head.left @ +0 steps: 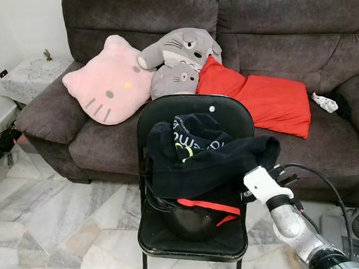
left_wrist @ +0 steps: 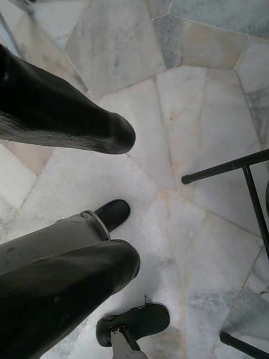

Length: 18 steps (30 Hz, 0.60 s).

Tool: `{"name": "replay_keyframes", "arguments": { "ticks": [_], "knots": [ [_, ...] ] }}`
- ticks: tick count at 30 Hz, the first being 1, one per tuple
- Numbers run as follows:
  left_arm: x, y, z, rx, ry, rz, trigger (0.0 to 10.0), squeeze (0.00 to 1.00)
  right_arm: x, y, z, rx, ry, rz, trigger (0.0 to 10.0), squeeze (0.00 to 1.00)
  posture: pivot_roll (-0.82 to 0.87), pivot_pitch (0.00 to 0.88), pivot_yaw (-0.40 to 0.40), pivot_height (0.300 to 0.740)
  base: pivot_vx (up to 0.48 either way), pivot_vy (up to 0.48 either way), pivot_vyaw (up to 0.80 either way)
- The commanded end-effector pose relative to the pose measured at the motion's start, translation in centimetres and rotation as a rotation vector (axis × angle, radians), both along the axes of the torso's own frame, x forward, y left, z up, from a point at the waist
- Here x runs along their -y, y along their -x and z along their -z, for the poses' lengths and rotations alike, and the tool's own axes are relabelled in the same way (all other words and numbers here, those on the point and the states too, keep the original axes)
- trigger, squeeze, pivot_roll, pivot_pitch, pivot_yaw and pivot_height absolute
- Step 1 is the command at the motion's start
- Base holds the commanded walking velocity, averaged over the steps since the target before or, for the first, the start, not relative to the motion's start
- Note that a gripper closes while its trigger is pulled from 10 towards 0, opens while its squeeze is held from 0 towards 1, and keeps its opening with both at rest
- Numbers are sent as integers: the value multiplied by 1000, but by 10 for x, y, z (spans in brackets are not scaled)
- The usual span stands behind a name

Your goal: Hang hanger

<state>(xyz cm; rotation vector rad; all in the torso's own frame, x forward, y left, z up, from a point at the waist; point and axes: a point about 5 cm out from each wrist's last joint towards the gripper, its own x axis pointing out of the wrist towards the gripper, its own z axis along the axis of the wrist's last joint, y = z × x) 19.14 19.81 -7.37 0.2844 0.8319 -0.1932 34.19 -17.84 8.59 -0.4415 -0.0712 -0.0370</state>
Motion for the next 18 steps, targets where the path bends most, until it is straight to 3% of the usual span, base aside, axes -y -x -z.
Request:
{"name": "replay_keyframes", "arguments": {
  "ticks": [1,4,9,18],
  "knots": [
    [-1,5,3,-19,-14,8,10000,0,2,-7,-18,61,-215,29,0,0,-106,101,14,740,0,0,0],
    [-1,5,3,-19,-13,8,10000,0,-2,-9,-29,96,-347,8,0,0,-110,99,13,740,0,0,0],
    [-1,5,3,-21,-12,8,10000,0,-7,-7,-45,121,-487,-28,0,0,-122,93,9,740,0,0,0],
    [0,6,3,-22,-12,1,10000,0,-8,-1,-83,203,-557,-72,0,0,-124,72,4,740,0,0,0]
  ]
}}
